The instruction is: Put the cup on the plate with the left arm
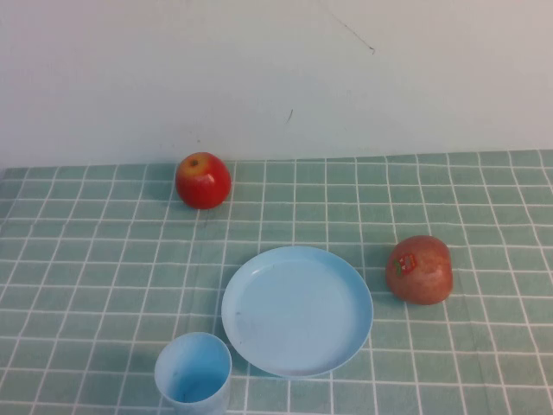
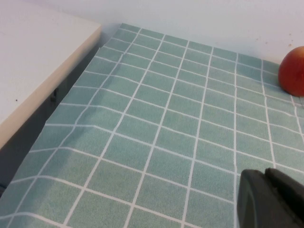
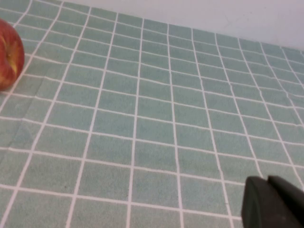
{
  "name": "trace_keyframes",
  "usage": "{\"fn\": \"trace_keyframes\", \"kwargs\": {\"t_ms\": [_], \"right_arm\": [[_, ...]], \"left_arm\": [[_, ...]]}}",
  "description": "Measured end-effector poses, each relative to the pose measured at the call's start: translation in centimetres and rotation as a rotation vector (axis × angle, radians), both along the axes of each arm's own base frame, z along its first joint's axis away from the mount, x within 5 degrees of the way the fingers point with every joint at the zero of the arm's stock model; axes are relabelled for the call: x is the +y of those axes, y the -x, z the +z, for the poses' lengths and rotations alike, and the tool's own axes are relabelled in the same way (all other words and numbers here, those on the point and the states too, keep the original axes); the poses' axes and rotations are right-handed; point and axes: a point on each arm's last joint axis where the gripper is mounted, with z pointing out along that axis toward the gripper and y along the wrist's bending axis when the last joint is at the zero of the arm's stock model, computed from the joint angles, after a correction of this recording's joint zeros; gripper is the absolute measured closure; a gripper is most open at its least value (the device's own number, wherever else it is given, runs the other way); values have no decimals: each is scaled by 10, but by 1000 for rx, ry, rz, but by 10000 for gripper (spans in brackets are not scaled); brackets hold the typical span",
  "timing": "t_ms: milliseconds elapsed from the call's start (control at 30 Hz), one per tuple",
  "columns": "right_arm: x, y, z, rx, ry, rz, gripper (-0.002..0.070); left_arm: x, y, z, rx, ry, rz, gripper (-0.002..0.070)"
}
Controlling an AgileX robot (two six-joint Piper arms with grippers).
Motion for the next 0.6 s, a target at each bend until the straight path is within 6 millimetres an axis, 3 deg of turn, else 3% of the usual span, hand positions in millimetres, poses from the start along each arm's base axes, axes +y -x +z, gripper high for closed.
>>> {"fn": "trace_keyframes", "kwargs": {"t_ms": [600], "right_arm": [[0, 0, 0, 0, 0, 0, 678]], "left_arm": [[0, 0, 0, 1, -7, -2, 676]]}}
